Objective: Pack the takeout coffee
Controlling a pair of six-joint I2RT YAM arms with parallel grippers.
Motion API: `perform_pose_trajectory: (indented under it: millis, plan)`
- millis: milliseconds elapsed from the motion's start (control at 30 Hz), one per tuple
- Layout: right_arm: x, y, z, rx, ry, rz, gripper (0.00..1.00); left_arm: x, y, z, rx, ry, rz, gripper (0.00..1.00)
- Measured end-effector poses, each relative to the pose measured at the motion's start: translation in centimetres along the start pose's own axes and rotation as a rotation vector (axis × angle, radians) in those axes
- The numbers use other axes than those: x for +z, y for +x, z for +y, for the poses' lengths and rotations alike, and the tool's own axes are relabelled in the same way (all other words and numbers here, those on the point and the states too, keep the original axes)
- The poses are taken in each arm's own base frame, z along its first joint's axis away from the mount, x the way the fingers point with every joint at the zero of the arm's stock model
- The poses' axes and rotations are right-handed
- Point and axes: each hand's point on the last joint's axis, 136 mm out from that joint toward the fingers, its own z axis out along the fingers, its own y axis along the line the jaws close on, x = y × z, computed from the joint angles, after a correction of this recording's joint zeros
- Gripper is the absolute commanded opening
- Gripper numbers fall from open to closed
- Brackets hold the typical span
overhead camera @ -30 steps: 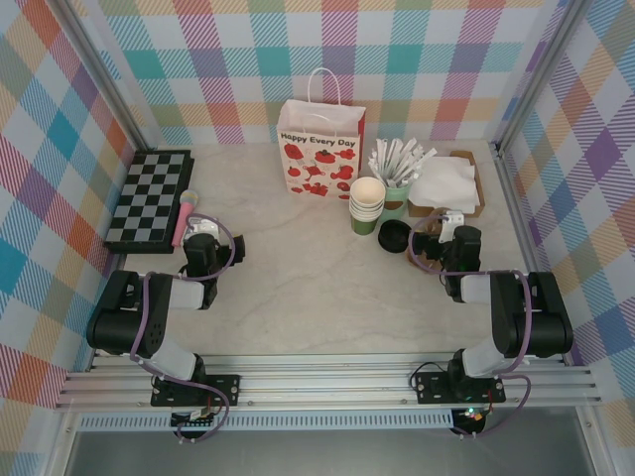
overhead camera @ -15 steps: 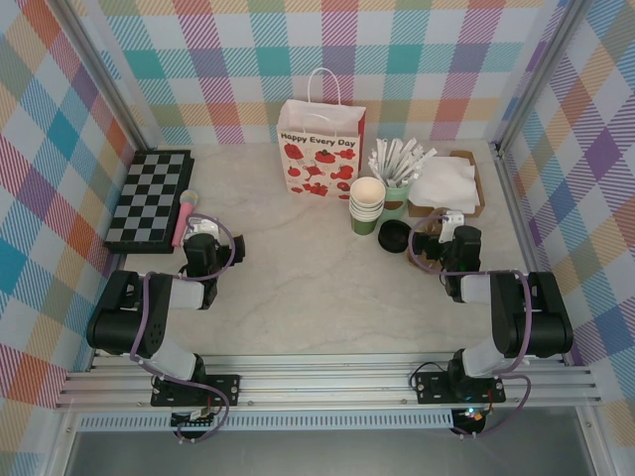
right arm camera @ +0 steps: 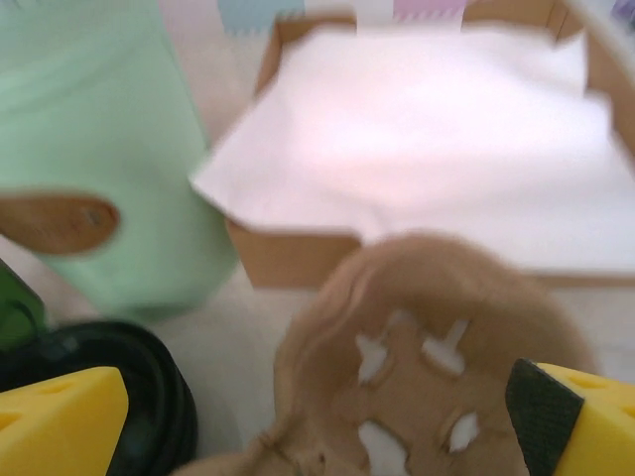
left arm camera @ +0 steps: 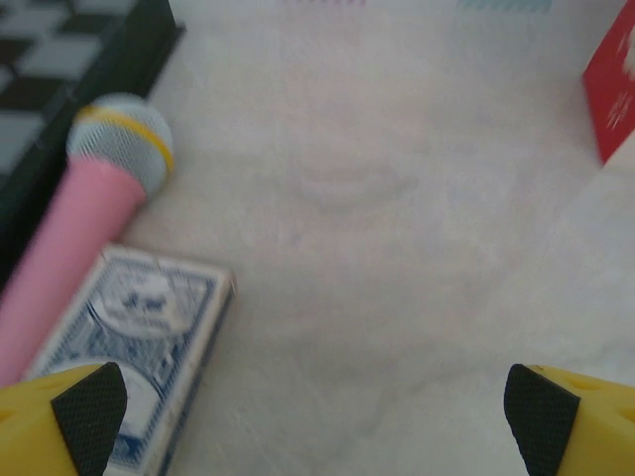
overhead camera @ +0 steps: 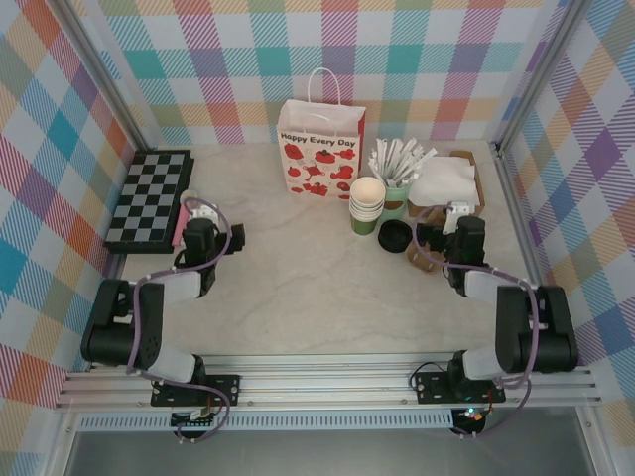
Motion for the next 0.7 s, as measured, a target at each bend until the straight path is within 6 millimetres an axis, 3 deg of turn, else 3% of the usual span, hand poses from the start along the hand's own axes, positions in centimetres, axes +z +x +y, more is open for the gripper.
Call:
perform_pose_trajectory:
  millis: [200,300,367,467,700]
  plan:
    - [-5.0,-9.1,1.0,0.102,-0.015,-0.141,1.00,-5.4,-10.0,-1.6,-0.102,-0.023,-0.153,1.00]
    - [-6.6,-12.0,1.4,0.187,-0.019,-0.127,1.00,-7.6,-12.3,-4.1,-0.135,-0.006,-0.149,1.00]
    - [-7.2,-12.7,1.6,0.247,-0.020,-0.070,1.00,-8.9,-12.1,-6.2,-0.150,0.021,-0.108,1.00]
    - [-7.6,-12.3,2.5,0.335,-0.050,0.060,0.95,-10.1,-10.1,-8.9,-0.204,0.082,0.004,1.00]
    - [-8.4,-8.3,6.1,0.554,-0.166,0.326,0.89,-10.5,-5.1,-14.6,-0.319,0.240,0.280,1.00]
